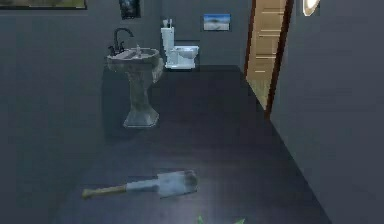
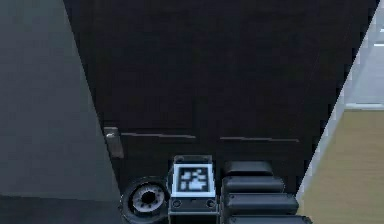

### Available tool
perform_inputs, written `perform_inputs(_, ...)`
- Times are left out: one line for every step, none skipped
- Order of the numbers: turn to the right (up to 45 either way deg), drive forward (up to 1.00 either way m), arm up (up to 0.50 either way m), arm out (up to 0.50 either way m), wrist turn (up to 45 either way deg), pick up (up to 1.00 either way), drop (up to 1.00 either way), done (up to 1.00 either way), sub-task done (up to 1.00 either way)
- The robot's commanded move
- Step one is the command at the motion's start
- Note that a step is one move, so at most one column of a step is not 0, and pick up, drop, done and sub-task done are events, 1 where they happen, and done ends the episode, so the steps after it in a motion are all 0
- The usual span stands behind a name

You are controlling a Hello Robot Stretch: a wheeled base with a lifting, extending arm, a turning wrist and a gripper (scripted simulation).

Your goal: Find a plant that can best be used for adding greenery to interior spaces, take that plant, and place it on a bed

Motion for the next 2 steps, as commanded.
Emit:
perform_inputs(0.0, 0.30, 0.00, 0.00, 0.0, 0.00, 0.00, 0.00, 0.00)
perform_inputs(3.0, 0.00, 0.00, 0.00, 0.0, 0.00, 0.00, 0.00, 0.00)
